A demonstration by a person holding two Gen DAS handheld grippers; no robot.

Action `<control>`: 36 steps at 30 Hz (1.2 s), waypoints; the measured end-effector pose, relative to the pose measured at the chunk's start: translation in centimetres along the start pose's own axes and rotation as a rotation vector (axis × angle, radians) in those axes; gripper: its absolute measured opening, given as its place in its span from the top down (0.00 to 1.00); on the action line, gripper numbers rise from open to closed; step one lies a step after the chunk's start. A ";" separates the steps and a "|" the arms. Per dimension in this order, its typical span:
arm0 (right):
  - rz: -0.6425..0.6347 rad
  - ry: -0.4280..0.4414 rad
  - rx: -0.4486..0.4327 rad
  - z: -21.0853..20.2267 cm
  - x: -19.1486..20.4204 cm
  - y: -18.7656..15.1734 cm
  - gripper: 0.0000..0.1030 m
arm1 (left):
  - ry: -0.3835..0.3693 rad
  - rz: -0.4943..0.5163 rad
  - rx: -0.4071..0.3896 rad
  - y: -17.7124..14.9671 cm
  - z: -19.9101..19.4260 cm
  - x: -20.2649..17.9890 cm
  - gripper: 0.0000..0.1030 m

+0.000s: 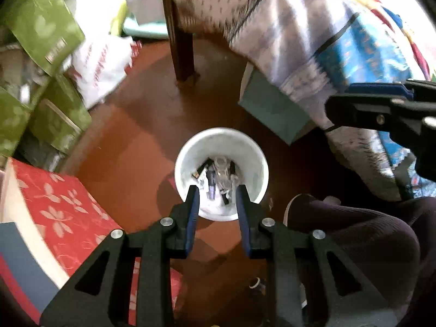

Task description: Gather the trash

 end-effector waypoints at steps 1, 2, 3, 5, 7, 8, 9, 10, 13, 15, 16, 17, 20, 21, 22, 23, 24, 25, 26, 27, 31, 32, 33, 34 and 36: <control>0.001 -0.008 -0.032 -1.6 0.0 -0.2 0.64 | 0.002 0.003 -0.021 0.1 -1.2 -0.2 0.74; 0.006 -0.011 -0.056 -2.7 0.1 -0.5 0.64 | 0.002 0.004 -0.044 0.3 -2.5 -0.4 0.74; 0.011 -0.012 -0.080 -3.8 0.0 -0.7 0.64 | -0.003 0.003 -0.077 0.4 -4.3 -0.8 0.74; 0.028 -0.020 -0.147 -7.2 0.0 -1.4 0.64 | -0.010 0.003 -0.129 0.6 -7.0 -1.1 0.74; 0.043 -0.034 -0.214 -10.3 0.0 -2.2 0.64 | -0.016 0.006 -0.183 0.6 -9.7 -1.6 0.74; 0.051 -0.040 -0.245 -11.7 0.1 -2.6 0.64 | -0.022 0.007 -0.212 0.5 -11.1 -1.9 0.74; 0.064 -0.050 -0.291 -13.7 0.1 -3.3 0.64 | -0.029 0.012 -0.243 0.5 -12.7 -2.4 0.74; 0.072 -0.057 -0.319 -14.9 0.1 -3.7 0.64 | -0.036 0.019 -0.270 0.5 -14.2 -2.7 0.74; 0.115 -0.102 -0.449 -20.4 0.4 -6.0 0.64 | -0.065 0.055 -0.362 0.2 -19.0 -4.5 0.74; 0.136 -0.129 -0.520 -23.3 0.6 -7.3 0.64 | -0.087 0.092 -0.439 -0.5 -22.6 -6.1 0.74; 0.149 -0.151 -0.561 -25.0 0.7 -8.1 0.64 | -0.094 0.102 -0.463 -0.7 -23.6 -6.6 0.74; 0.164 -0.174 -0.607 -26.9 0.9 -9.2 0.64 | -0.103 0.117 -0.497 -1.1 -25.3 -7.3 0.74; 0.203 -0.233 -0.722 -31.6 1.6 -12.0 0.64 | -0.144 0.154 -0.604 -2.7 -29.9 -9.3 0.69; 0.214 -0.251 -0.754 -32.7 1.7 -12.8 0.64 | -0.160 0.161 -0.636 -3.3 -31.4 -9.9 0.67; 0.233 -0.277 -0.801 -34.3 2.1 -13.9 0.64 | -0.174 0.165 -0.659 -3.8 -32.4 -10.3 0.65; 0.245 -0.297 -0.832 -35.4 2.4 -14.8 0.64 | -0.196 0.170 -0.686 -4.4 -33.5 -10.8 0.64; 0.257 -0.318 -0.859 -36.3 2.6 -15.5 0.64 | -0.221 0.178 -0.711 -5.1 -34.7 -11.2 0.63; 0.275 -0.355 -0.893 -37.5 3.0 -16.5 0.64 | -0.239 0.187 -0.731 -5.7 -35.8 -11.6 0.63; 0.286 -0.382 -0.913 -38.2 3.4 -17.2 0.64 | -0.253 0.200 -0.758 -6.5 -37.0 -12.1 0.63; 0.302 -0.413 -0.936 -39.0 4.0 -18.2 0.64 | -0.254 0.211 -0.781 -7.2 -37.8 -12.5 0.62; 0.329 -0.510 -0.975 -40.3 5.5 -20.3 0.51 | -0.255 0.230 -0.849 -9.6 -40.3 -13.3 0.50; 0.338 -0.534 -0.983 -40.6 5.9 -20.9 0.45 | -0.260 0.228 -0.858 -10.2 -40.8 -13.3 0.47; 0.345 -0.542 -0.988 -40.8 6.1 -21.4 0.41 | -0.265 0.224 -0.866 -10.8 -41.2 -13.3 0.41; 0.357 -0.546 -0.990 -41.1 6.3 -22.2 0.34 | -0.267 0.224 -0.870 -11.1 -41.4 -13.1 0.35; 0.375 -0.548 -0.987 -41.1 6.5 -22.8 0.20 | -0.276 0.223 -0.875 -11.9 -41.9 -13.0 0.26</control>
Point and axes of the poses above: each gripper's, at about its wrist camera, not at the fingertips, and z roughly the way its jaws point, x to its left, y to its top, the point moved 2 cm from there along z, roughly the way its jaws point, and after that the axes turned 6 degrees about -x, right-handed, at the moved point
